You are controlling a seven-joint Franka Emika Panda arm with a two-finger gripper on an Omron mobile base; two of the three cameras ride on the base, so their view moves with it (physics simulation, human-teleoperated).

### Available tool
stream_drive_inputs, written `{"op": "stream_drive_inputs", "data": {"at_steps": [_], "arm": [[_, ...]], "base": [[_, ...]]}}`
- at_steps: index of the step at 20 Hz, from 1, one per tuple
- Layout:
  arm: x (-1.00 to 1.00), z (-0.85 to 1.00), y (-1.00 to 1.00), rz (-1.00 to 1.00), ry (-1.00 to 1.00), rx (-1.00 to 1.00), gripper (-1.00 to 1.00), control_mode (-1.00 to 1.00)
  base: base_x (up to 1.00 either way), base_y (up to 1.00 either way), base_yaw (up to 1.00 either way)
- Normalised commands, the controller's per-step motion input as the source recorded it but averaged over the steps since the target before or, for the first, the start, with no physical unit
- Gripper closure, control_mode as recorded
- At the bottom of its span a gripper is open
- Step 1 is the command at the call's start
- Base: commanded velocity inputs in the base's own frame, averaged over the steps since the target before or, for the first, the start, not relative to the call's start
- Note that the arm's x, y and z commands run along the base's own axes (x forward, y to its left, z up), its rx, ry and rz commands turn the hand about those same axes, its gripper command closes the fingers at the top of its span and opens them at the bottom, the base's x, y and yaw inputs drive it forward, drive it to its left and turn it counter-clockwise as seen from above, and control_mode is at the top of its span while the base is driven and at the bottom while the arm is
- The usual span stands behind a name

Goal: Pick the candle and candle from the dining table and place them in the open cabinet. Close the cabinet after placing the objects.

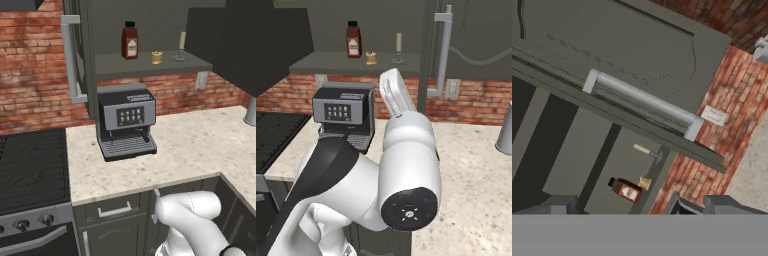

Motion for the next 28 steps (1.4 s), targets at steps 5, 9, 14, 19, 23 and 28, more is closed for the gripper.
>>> {"op": "stream_drive_inputs", "data": {"at_steps": [5,9,14,19,23,28], "arm": [[0.41,-0.13,-0.28,0.0,0.0,0.0,-1.0,-1.0],[0.47,-0.15,-0.19,0.0,0.0,0.0,-1.0,-1.0],[0.42,-0.13,-0.15,0.0,0.0,0.01,-1.0,-1.0],[0.47,-0.05,-0.15,0.01,0.0,0.01,-1.0,-1.0],[0.49,0.0,-0.14,0.01,0.0,0.0,-1.0,-1.0],[0.56,-0.01,-0.14,0.01,0.0,0.0,-1.0,-1.0]], "base": [[0.0,0.0,0.0],[0.0,0.0,0.0],[0.0,0.0,0.0],[0.0,0.0,0.0],[0.0,0.0,0.0],[0.0,0.0,0.0]]}}
